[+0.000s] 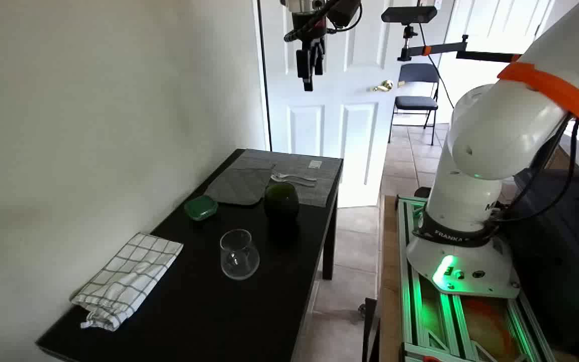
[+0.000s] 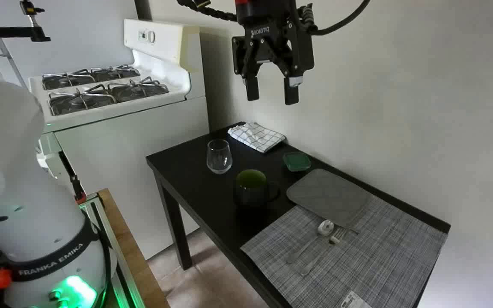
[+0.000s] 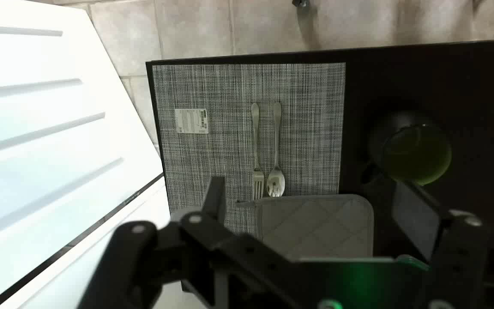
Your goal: Put the mat on the right cup, then put the spoon on the mat
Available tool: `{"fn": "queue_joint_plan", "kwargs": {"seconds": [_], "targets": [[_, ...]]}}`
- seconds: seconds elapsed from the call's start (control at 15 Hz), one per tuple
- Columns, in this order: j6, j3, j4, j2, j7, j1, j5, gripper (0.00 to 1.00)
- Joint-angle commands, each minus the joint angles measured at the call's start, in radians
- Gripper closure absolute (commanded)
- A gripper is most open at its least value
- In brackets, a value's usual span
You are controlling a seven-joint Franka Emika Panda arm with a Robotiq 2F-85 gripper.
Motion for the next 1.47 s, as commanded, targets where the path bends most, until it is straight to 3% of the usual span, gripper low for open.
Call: {"fn": "queue_joint_plan", "kwargs": {"seconds": [0.0, 0.27, 0.67, 0.87, 1.07, 1.13, 1.4], "targets": [[-0.005, -0.012, 0.003, -0.001, 0.006, 0.015, -0.007, 0.00], [0.017, -0.037, 0.025, 0.015, 0.005, 0.011, 0.017, 0.00], [0.053, -0.282, 0.188, 0.127, -0.293, 0.041, 0.228, 0.00], [0.026, -0.367, 0.282, 0.226, -0.437, 0.059, 0.352, 0.00], [0.015, -0.380, 0.369, 0.349, -0.435, 0.051, 0.465, 0.00], [0.040, -0.344, 0.288, 0.249, -0.431, 0.011, 0.408, 0.00], [0.039, -0.335, 0.352, 0.349, -0.431, 0.008, 0.452, 0.00]]}}
